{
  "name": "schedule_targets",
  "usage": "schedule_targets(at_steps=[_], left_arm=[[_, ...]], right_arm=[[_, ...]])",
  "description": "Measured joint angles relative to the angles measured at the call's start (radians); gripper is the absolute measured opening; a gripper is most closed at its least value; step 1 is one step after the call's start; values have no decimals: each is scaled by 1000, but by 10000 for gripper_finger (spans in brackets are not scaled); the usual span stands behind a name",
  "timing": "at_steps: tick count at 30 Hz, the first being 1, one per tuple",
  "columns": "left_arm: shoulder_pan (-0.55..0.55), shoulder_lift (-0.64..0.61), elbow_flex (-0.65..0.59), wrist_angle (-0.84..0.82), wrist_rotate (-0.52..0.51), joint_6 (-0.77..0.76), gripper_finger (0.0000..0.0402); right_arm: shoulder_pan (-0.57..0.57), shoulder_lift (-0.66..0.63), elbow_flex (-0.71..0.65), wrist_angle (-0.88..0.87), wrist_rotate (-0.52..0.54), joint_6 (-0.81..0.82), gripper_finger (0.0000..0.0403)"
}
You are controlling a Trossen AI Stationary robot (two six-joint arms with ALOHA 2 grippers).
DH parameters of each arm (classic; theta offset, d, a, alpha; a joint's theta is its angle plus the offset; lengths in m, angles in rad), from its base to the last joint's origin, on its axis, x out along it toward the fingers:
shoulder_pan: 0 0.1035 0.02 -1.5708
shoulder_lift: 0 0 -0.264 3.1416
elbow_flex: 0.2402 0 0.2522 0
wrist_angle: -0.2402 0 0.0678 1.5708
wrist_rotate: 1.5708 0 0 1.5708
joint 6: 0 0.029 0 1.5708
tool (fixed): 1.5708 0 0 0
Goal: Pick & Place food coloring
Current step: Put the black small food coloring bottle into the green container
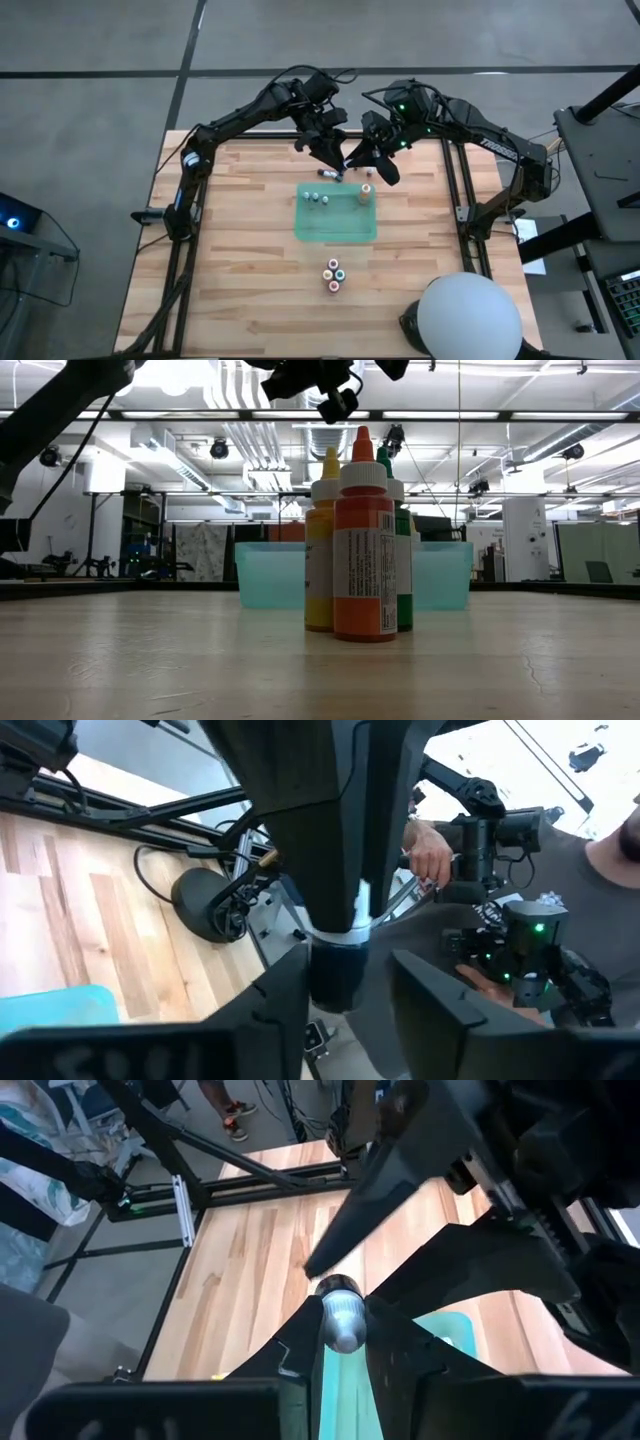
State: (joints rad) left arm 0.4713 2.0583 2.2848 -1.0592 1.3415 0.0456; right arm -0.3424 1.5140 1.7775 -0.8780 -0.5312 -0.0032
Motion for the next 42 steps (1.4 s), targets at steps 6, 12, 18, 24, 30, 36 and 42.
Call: schedule_targets(at_steps=[6, 12, 18, 24, 30, 36, 42], left_arm=[[0, 0, 0, 1, 6, -1, 154], [0, 0, 0, 1, 7, -1, 163], [5, 0, 0, 1, 11, -6, 163], [43, -4, 0, -14, 11, 7, 163], [81, -9, 0, -48, 41, 44, 163], [99, -18, 0, -149, 98, 147, 163], [117, -54, 0, -373, 75, 342, 163]], right_arm=[[0, 0, 0, -2, 1, 3, 49], [0, 0, -1, -1, 1, 3, 49], [5, 0, -1, -2, -24, 14, 49], [18, 0, -1, -26, -27, 34, 49], [43, 0, -1, -39, -29, 45, 49], [51, 0, -1, -40, -29, 60, 49], [51, 0, -1, -50, -29, 85, 49]])
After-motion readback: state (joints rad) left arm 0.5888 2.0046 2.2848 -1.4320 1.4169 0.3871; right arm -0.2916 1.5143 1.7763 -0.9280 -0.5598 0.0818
